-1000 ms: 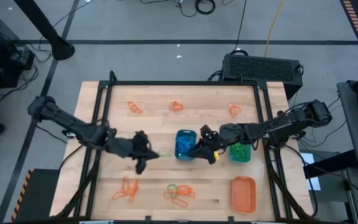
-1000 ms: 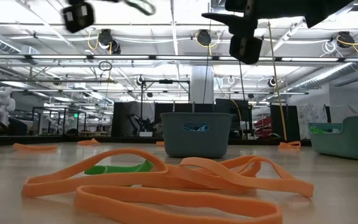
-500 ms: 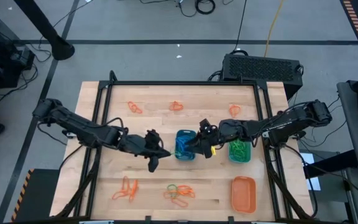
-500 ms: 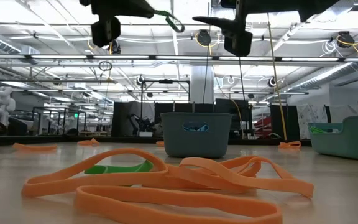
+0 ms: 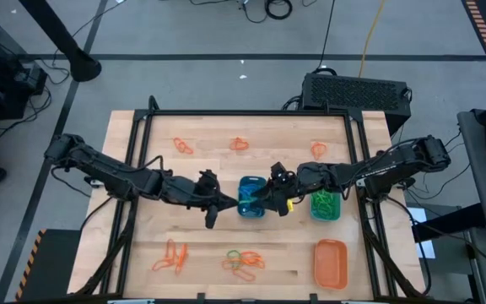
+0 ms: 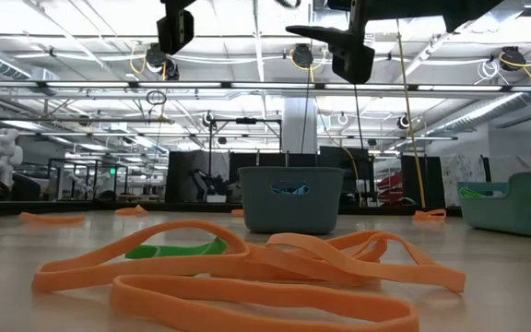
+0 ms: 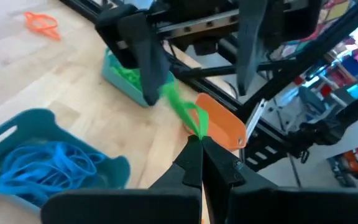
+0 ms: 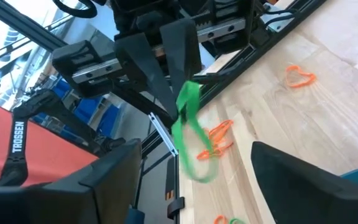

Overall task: Sort rubber bands into baskets
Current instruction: Put the green rubberband into the light blue bin

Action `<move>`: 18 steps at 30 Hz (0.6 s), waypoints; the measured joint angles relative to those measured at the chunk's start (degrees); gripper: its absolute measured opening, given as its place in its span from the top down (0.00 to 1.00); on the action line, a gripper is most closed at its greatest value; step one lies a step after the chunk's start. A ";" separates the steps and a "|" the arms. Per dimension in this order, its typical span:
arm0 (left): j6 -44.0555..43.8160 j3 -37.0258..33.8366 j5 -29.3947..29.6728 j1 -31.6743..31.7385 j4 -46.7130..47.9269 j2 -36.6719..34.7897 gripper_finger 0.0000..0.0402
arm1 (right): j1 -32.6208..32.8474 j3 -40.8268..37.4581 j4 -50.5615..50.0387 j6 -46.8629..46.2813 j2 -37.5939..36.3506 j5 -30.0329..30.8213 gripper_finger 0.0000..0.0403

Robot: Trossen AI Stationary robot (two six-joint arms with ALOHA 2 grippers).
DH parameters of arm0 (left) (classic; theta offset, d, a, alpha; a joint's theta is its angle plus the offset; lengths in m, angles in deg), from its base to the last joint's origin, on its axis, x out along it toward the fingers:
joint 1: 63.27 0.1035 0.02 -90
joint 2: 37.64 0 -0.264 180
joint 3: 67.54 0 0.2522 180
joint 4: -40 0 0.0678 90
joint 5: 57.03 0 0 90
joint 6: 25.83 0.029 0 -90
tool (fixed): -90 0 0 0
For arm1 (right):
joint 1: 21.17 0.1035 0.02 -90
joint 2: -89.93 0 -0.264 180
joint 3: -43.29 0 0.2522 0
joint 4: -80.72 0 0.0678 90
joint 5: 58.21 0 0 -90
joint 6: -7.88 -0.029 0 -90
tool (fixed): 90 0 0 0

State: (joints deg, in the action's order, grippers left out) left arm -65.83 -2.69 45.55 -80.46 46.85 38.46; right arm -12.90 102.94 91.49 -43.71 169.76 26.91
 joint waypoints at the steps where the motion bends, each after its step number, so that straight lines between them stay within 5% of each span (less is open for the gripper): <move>1: -0.02 0.00 0.45 0.04 -0.15 0.00 1.00 | 0.00 0.00 0.01 0.11 0.00 0.00 0.27; 18: -0.18 0.00 1.86 1.09 -0.12 0.00 1.00 | -0.39 0.00 0.13 1.70 0.02 0.50 0.42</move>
State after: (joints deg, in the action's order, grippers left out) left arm -66.01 -2.69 47.41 -79.36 46.73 38.46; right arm -13.29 102.94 91.62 -42.01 169.78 27.41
